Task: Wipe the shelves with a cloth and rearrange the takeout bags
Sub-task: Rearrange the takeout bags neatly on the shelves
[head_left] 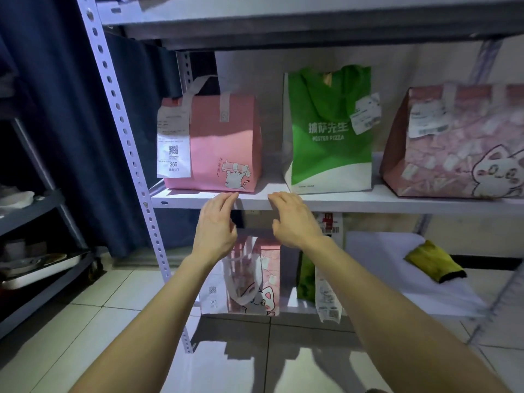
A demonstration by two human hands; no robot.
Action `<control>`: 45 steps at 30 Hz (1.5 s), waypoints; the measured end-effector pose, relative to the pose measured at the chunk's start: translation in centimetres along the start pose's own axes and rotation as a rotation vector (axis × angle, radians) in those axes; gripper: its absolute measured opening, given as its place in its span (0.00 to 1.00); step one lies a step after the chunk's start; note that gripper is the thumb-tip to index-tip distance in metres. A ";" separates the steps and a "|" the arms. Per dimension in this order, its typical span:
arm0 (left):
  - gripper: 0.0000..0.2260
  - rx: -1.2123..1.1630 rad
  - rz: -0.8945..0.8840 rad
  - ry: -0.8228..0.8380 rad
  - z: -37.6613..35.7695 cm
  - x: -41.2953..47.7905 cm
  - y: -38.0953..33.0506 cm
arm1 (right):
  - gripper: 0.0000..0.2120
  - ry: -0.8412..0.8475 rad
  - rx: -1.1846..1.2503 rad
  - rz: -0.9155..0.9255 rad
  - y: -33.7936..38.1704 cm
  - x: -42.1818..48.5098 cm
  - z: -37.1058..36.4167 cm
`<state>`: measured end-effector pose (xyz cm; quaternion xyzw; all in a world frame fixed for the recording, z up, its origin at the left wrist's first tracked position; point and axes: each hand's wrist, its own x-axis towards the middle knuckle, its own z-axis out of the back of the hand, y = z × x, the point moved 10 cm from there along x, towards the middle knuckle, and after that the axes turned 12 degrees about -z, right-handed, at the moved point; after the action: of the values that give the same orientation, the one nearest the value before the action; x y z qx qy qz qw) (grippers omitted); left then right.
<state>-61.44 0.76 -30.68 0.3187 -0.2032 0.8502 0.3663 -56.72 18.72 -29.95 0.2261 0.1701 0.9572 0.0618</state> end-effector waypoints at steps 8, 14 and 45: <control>0.20 0.000 0.081 -0.015 -0.1 2.4 -1.7 | 0.16 0.024 0.349 -0.132 -4.6 0.0 5.1; 0.19 -0.322 0.021 -0.031 -1.4 6.9 -7.5 | 0.18 -0.499 0.304 -0.351 -14.2 -2.5 13.3; 0.12 -0.760 -0.129 -0.441 0.6 2.1 -23.3 | 0.10 -0.706 0.722 -0.442 -20.2 -21.5 17.2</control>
<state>-44.76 16.55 -26.17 0.3471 -0.5545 0.6021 0.4578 -28.97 38.57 -31.51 0.4989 0.5000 0.6684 0.2330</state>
